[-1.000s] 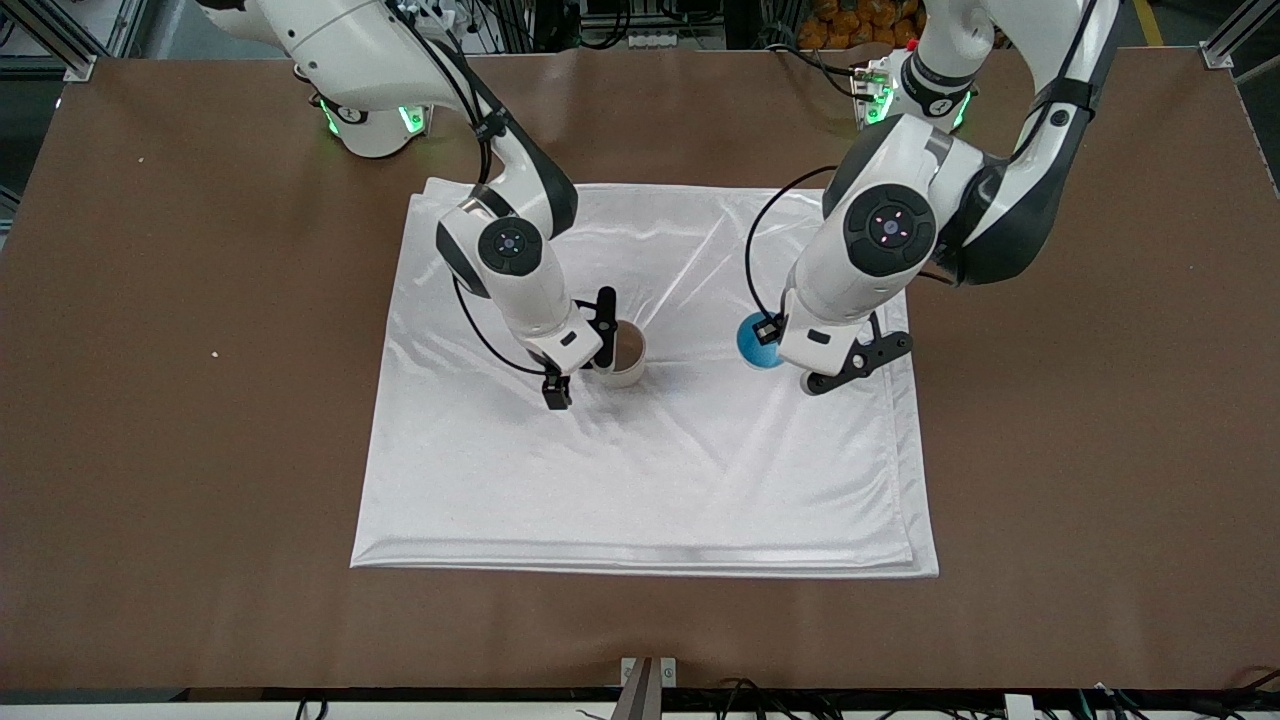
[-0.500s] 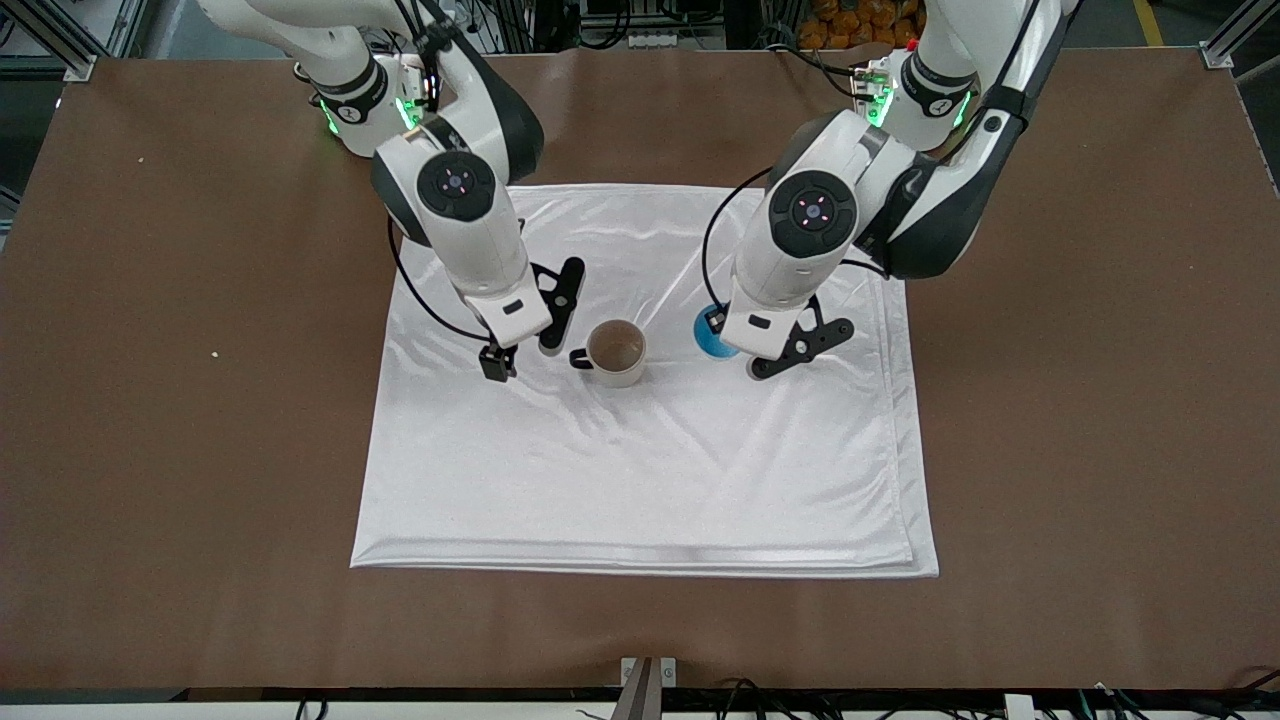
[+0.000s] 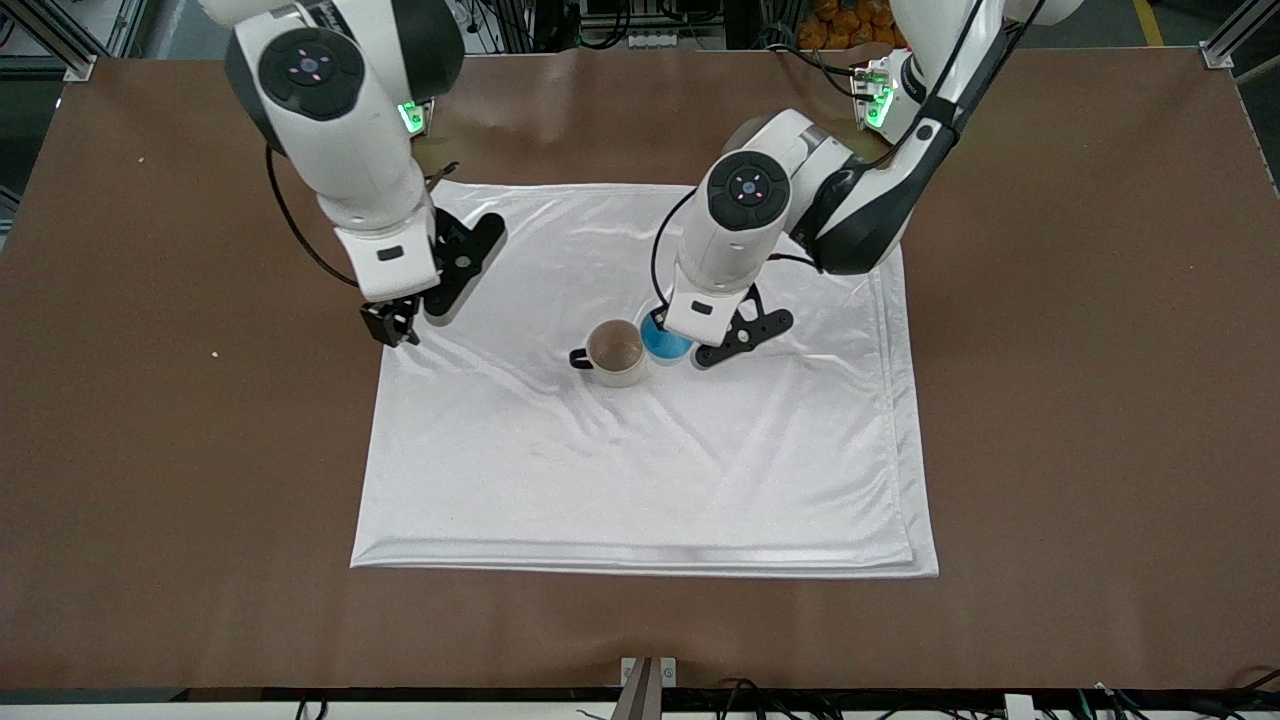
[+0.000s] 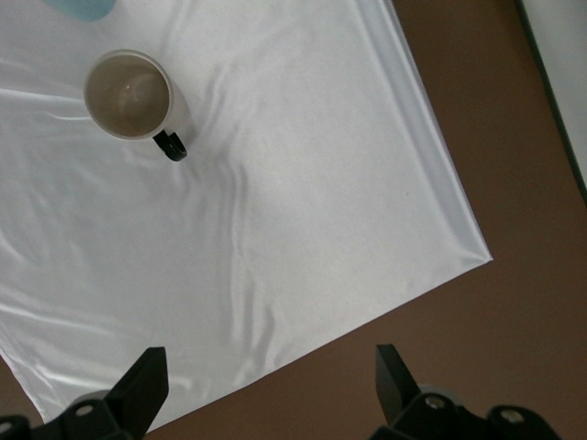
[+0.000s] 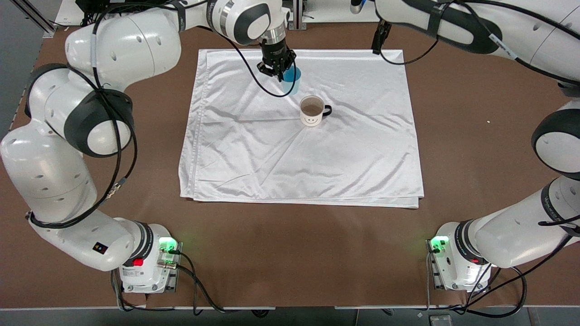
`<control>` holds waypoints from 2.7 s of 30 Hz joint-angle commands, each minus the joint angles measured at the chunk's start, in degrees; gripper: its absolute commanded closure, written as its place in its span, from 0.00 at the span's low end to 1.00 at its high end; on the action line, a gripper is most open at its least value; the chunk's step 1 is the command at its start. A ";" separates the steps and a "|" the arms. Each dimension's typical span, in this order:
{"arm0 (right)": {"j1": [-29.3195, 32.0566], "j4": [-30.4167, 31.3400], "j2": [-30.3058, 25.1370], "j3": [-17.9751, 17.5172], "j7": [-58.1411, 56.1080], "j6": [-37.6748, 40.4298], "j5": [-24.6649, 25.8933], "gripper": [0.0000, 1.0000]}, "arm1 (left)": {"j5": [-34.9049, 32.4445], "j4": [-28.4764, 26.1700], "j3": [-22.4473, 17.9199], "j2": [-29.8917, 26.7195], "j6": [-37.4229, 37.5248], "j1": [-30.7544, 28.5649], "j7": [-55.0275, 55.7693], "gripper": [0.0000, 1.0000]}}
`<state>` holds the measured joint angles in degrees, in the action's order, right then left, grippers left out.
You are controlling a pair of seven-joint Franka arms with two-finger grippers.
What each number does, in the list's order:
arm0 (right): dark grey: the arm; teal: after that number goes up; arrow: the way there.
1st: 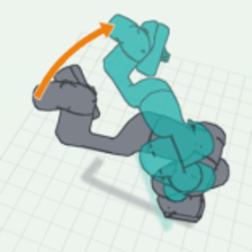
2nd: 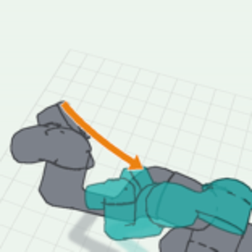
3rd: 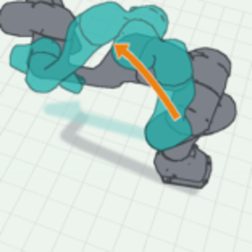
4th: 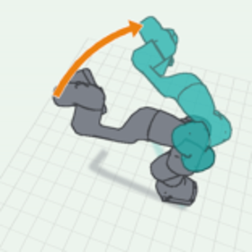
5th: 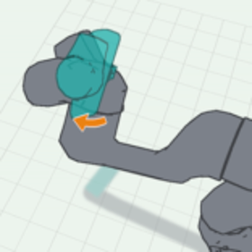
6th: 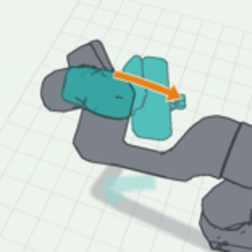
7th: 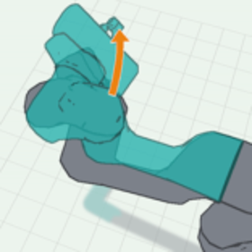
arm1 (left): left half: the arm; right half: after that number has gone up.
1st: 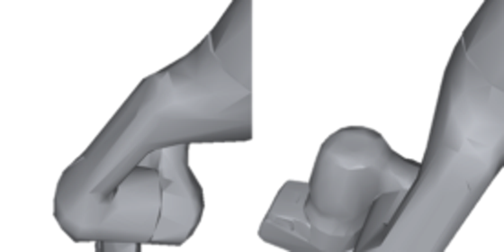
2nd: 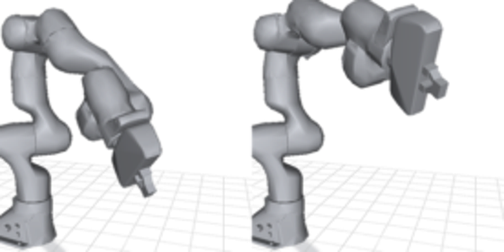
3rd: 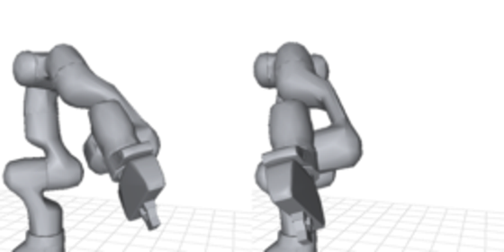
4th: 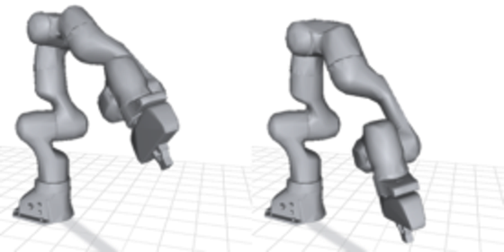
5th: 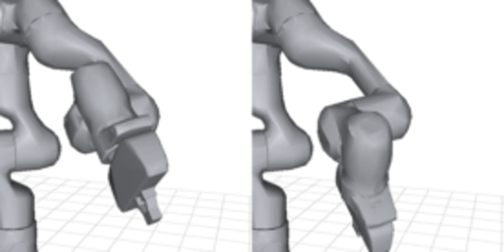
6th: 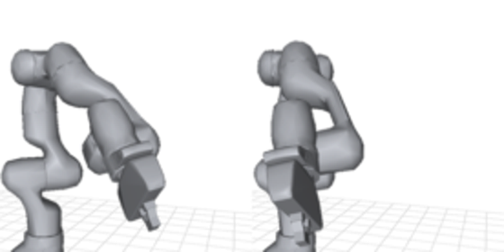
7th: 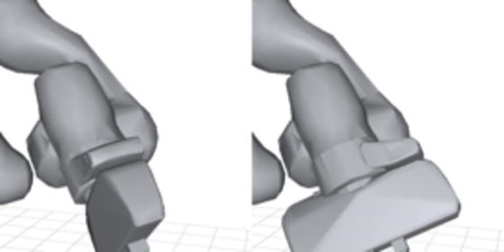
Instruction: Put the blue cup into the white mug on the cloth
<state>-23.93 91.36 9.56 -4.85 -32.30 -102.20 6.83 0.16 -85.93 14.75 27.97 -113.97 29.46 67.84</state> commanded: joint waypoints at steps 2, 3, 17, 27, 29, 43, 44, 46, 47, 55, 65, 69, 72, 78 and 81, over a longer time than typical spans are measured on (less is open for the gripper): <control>3.36 -5.14 0.90 -0.51 1.27 4.47 0.73 0.00 | 0.81 1.29 -0.42 2.44 -2.39 2.88 2.56 1.00; 3.80 -5.40 0.90 -0.42 1.27 4.64 0.73 0.00 | 0.81 1.29 -0.42 2.62 -2.66 3.14 2.65 1.00; 11.36 -3.83 -3.58 -0.51 5.93 5.00 0.73 0.00 | 0.72 1.29 -0.51 5.60 -7.23 5.52 2.74 1.00; 18.03 -2.86 -5.78 -0.51 7.33 6.58 0.38 0.00 | 0.37 1.29 -0.77 8.50 -10.39 6.75 2.74 1.00; 18.92 -2.86 -5.87 -0.60 9.87 7.28 0.12 0.00 | 0.37 1.29 -0.95 8.94 -10.92 7.01 2.74 1.00; 25.07 -3.03 -5.61 -0.51 13.40 8.51 -0.77 0.00 | -0.68 1.29 -1.13 12.37 -14.17 6.93 2.47 1.00; 25.07 -3.03 -5.61 -0.60 13.40 8.77 -0.85 0.00 | -0.69 1.29 -1.13 12.63 -14.17 6.92 2.39 1.00; 25.07 -3.12 -5.61 -0.51 13.58 8.78 -0.76 0.00 | -1.03 1.29 -1.21 13.34 -14.17 6.92 2.21 1.00; 25.07 -3.21 -5.52 -0.51 14.01 8.78 -0.76 0.00 | -1.39 1.29 -1.21 13.60 -14.17 6.92 2.21 1.00; 25.60 -3.47 -5.52 -0.60 21.30 9.65 -0.68 0.00 | -2.53 1.12 -1.21 14.13 -14.17 6.92 1.86 0.91; 26.04 -3.91 -5.34 -0.60 29.92 10.89 -0.85 0.00 | -2.62 1.03 -1.21 14.22 -14.17 6.92 1.86 0.00; 27.35 -3.91 -5.25 -0.51 31.94 10.89 -3.74 0.00 | -2.53 1.12 -1.21 14.04 -14.17 6.92 2.12 0.00; 29.46 -4.00 -5.25 -0.60 33.70 10.80 -6.82 0.00 | -2.62 1.12 -1.21 13.87 -14.17 6.92 2.30 0.00; 29.64 -4.88 -5.34 -0.51 37.22 10.80 -7.01 0.00 | -2.62 1.20 -1.30 12.47 -13.82 6.92 2.65 0.00; 29.82 -4.88 -5.34 -0.51 37.22 10.53 -6.48 0.00 | -2.62 1.12 -1.30 11.32 -13.56 6.57 2.65 0.00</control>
<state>5.14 86.58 5.17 -4.63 2.61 -91.76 0.79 -1.02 -84.95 13.96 41.58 -128.35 35.86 69.58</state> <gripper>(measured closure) 0.000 0.000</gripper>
